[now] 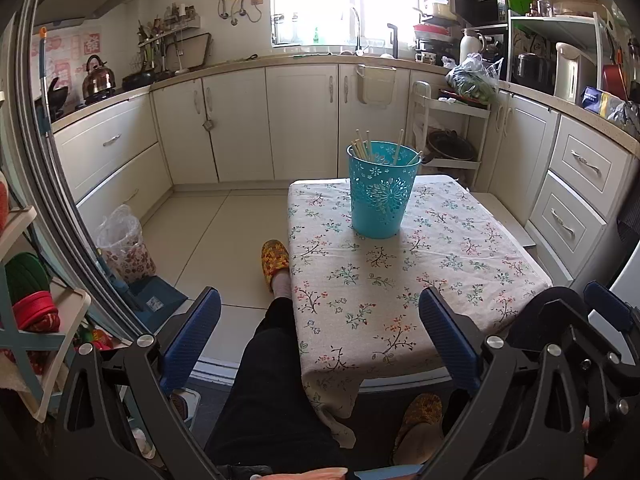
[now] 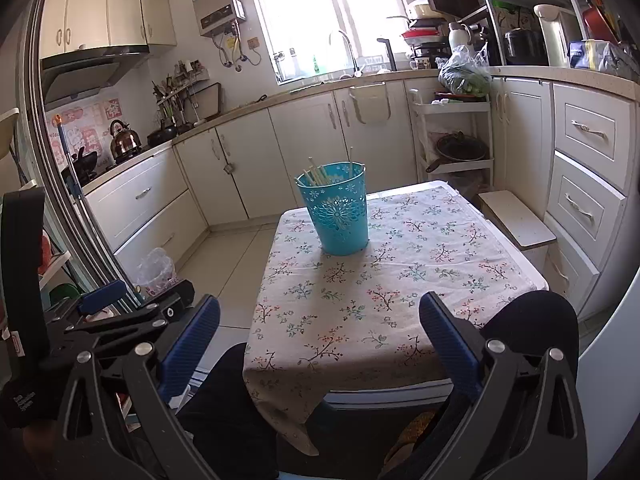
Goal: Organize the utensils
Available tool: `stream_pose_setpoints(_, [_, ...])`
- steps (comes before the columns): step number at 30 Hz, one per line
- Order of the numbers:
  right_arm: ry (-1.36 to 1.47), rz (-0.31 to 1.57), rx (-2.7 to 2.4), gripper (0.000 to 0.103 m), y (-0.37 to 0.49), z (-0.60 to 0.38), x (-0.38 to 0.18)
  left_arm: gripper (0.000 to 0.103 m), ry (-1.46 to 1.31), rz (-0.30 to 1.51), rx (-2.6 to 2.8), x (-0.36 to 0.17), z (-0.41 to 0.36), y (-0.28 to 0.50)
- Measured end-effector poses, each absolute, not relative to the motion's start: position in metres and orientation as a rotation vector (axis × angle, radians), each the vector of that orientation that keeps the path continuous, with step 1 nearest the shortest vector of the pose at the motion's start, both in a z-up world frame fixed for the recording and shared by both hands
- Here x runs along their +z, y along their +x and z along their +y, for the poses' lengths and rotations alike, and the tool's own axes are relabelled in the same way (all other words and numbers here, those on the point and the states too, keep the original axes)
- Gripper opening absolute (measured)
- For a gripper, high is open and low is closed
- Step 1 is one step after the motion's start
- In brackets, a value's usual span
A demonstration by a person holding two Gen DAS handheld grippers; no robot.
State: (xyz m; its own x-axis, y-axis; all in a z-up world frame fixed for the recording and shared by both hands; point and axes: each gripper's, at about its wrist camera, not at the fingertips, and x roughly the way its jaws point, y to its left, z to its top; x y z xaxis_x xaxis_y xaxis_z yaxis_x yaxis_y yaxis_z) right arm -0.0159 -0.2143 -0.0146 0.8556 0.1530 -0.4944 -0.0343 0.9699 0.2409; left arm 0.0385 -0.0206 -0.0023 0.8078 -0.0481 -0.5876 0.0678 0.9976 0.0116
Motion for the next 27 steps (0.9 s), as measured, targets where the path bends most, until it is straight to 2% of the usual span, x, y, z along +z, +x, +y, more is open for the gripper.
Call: stream_pose_setpoints(27, [0.23, 0.531, 0.104, 0.095, -0.0166, -0.2114, -0.0125, 0.095, 0.031, 0.621, -0.055, 0.0018, -0.0189, 0.0361])
